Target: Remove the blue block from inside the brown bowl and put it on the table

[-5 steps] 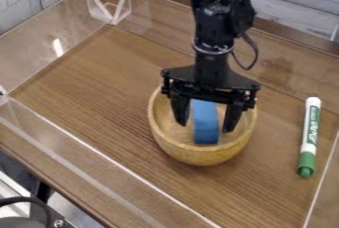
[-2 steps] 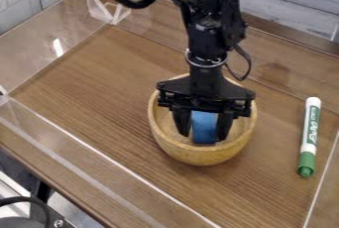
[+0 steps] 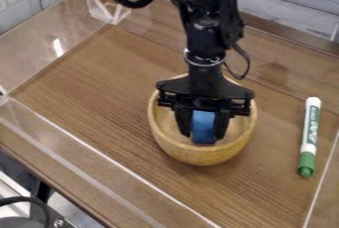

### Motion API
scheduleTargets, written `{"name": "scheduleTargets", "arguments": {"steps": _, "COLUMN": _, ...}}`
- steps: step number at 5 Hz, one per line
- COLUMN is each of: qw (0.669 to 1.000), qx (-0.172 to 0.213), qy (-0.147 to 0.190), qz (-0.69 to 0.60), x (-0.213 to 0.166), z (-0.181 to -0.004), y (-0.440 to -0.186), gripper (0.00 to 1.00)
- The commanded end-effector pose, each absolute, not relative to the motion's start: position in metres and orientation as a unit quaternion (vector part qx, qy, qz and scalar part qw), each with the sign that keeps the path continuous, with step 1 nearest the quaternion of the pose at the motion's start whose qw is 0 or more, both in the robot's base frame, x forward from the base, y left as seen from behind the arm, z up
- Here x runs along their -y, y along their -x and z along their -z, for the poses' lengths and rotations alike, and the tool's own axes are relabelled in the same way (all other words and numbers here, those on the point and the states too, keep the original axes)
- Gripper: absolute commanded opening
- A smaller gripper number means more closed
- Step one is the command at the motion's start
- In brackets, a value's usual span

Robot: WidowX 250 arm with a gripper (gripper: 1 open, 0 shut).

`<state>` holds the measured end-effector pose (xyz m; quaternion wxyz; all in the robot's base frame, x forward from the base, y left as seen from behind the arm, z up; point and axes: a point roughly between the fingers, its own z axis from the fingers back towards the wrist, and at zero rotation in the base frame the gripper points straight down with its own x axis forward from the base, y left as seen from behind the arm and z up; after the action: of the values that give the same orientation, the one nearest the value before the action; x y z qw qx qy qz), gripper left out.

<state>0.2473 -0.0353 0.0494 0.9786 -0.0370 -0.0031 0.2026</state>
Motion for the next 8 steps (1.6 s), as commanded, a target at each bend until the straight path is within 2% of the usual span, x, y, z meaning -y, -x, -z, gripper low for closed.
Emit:
{"name": "scheduleTargets", "arguments": {"steps": 1, "qw": 0.977, "qx": 0.023, "qy": 0.043, "qz": -0.206, "x": 0.032, "z": -0.061, "y": -0.254, "gripper": 0.00}}
{"name": "scheduleTargets", "arguments": {"steps": 8, "qw": 0.978, "qx": 0.028, "qy": 0.054, "qz": -0.202, "x": 0.032, "z": -0.071, "y": -0.255, "gripper": 0.00}}
